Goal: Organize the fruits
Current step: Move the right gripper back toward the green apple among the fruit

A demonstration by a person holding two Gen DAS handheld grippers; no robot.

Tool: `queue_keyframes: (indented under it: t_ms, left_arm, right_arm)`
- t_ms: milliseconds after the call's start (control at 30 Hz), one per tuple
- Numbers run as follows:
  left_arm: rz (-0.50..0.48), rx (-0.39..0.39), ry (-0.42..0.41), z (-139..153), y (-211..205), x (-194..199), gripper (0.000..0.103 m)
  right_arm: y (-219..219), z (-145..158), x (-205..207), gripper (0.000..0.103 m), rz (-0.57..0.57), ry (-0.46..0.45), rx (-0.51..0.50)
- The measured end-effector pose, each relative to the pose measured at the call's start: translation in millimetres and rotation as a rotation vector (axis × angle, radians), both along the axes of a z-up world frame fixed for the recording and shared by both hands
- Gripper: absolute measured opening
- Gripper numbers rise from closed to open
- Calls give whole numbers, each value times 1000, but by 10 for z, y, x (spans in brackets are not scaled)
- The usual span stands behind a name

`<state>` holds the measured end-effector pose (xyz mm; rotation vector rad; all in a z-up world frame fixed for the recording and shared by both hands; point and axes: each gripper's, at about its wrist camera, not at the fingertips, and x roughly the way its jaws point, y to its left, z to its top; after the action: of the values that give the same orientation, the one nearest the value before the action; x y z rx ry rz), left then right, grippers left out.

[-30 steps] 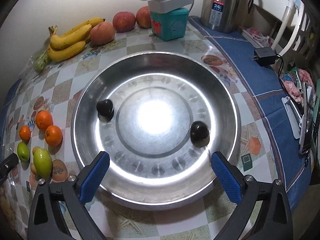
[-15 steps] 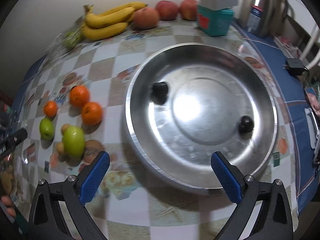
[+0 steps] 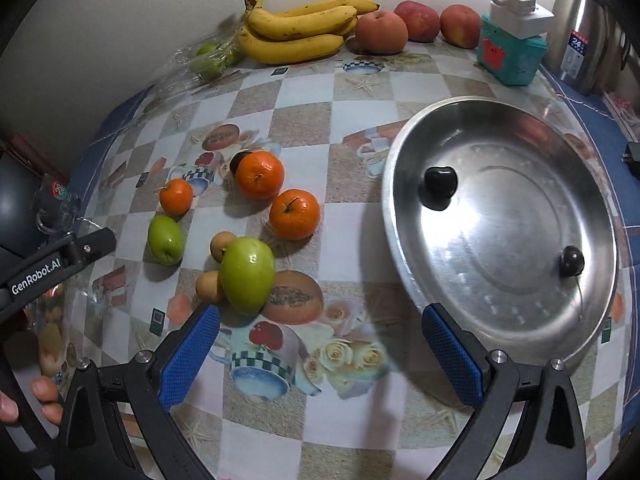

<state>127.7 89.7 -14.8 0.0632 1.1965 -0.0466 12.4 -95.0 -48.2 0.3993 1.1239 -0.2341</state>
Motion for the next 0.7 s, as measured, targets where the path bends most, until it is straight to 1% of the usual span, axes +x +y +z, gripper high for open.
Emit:
queue_keyframes:
  t_ms: [67, 133, 233, 367, 567, 700]
  left_arm:
    - [18, -22, 30, -82, -9, 48, 103]
    - [22, -24, 41, -128, -36, 72, 103]
    - [21, -23, 48, -160, -63, 95, 103]
    - [29, -37, 60, -200, -88, 155, 103]
    - [38, -65, 72, -227, -130, 220, 103]
    - [35, -83, 93, -282, -180, 258, 102]
  right_arm:
    - [-17, -15, 20, 101, -20, -3, 22]
    - [-38, -21, 40, 101, -42, -12, 44]
    - [-51, -32, 99, 101, -69, -18, 64]
    - [-31, -87, 177, 101, -78, -1, 90]
    - [66, -120, 308, 101, -74, 18, 92]
    - [121, -173, 402, 101, -62, 46, 70]
